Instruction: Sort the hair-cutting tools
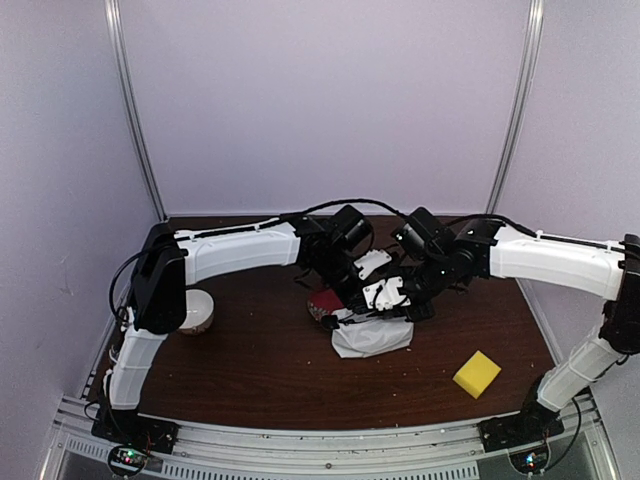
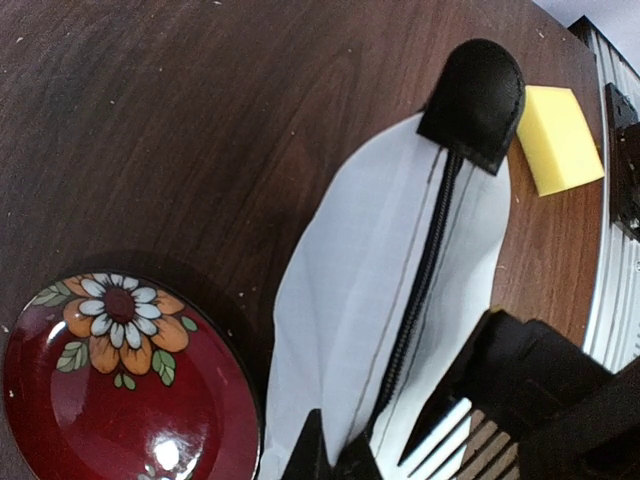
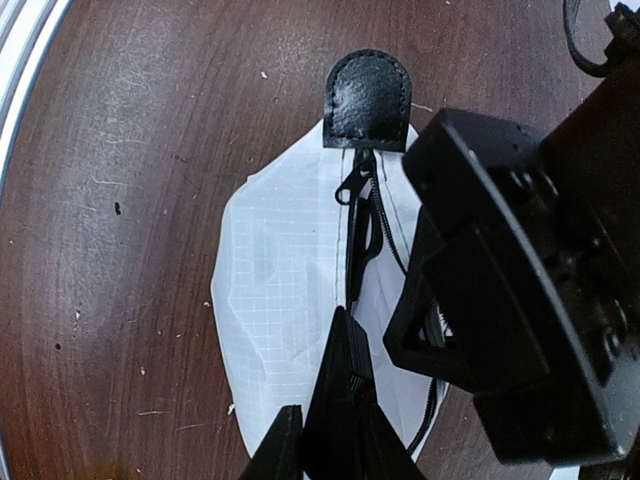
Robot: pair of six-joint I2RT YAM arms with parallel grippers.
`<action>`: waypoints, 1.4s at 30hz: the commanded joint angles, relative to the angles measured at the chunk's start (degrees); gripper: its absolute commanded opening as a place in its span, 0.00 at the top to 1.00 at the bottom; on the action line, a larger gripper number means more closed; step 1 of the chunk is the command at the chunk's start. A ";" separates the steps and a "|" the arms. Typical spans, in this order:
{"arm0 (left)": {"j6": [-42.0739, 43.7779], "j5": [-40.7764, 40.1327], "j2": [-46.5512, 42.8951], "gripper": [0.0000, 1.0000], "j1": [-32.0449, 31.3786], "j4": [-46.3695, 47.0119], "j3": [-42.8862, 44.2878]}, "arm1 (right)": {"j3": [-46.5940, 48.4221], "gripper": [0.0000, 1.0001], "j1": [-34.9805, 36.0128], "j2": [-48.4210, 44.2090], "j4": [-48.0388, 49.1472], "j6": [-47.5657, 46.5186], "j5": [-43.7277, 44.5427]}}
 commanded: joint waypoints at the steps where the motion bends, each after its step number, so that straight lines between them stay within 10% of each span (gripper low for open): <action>1: -0.56 1.99 -0.90 1.00 0.50 2.04 0.81 | -0.46 0.82 0.19 1.04 0.40 -1.63 2.09; 13: -0.77 3.49 -0.40 1.00 0.51 2.04 1.72 | -1.58 0.82 -0.16 3.74 3.89 -2.52 6.89; 17: -0.87 3.84 -0.47 1.00 0.51 2.04 1.50 | -2.46 0.64 -0.18 3.56 5.12 -2.12 7.97; 27: -0.86 2.79 -1.27 1.00 0.51 1.95 0.94 | -3.73 0.58 -0.32 -6.40 -1.75 2.08 6.01; 42: -0.03 -2.83 -6.47 0.55 -0.92 2.04 -0.94 | -20.28 0.54 -12.14 -25.95 -17.20 10.02 -0.64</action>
